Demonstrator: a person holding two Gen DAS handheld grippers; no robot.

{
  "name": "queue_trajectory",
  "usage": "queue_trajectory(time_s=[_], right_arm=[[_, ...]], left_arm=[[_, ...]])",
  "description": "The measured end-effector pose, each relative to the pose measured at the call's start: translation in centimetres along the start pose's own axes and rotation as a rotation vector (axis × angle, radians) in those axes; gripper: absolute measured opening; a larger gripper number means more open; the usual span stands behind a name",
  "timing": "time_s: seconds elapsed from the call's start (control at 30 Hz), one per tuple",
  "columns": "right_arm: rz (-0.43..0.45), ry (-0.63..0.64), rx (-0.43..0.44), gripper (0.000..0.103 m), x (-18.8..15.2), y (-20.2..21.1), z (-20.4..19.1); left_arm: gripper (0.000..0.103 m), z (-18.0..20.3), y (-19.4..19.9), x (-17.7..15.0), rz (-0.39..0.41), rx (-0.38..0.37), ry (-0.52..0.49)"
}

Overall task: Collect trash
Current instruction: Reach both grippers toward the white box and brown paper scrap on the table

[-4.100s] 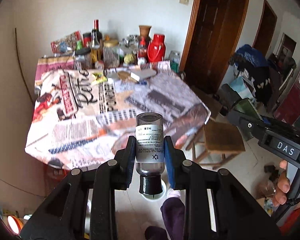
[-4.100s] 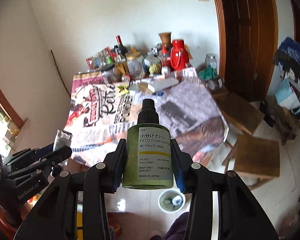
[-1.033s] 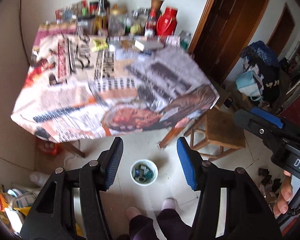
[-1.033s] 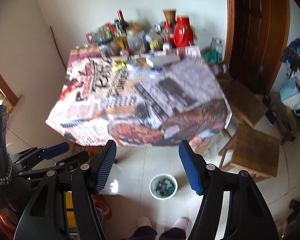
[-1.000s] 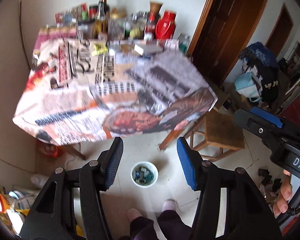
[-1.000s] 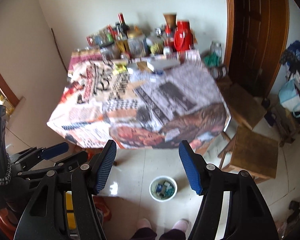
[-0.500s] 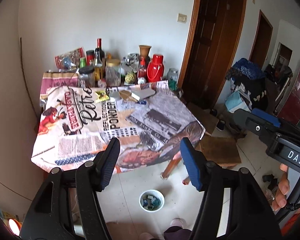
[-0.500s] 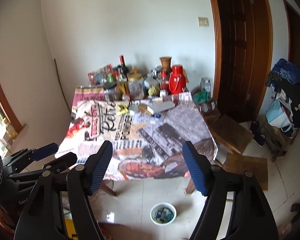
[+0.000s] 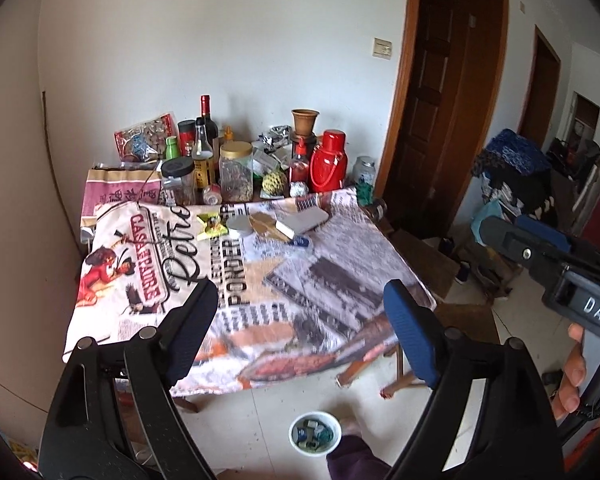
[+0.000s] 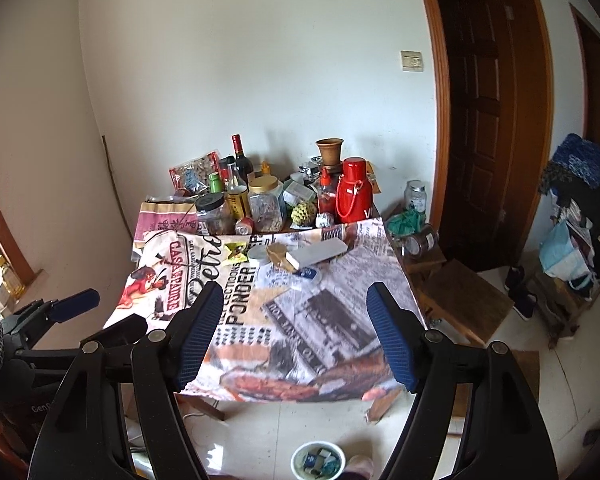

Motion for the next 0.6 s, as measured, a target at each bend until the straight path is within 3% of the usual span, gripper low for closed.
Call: queue_trajectory(time_s=[0.37, 0.6], right_arm=[[-0.040, 0.081, 0.034, 0.071, 5.9, -7.7, 6.1], [-0.096, 0.072, 0.059, 0.071, 7.2, -13.0, 9.2]], left_arm=[[0.084, 2.7, -9.1, 7.5, 0.015, 0.065, 0.073], [0.084, 2.0, -14.0, 9.0, -0.029, 0.144, 0.137]])
Point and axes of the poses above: each gripper's, at about its wrist camera, not at the fingertips, and y roughly against the way its jaws point, z to its right, x to its top, the point moved 7 cm from there along -y, roughly the way its jaws point, and after that the axes turned 2 degrees about y, right-handed, at the moved point
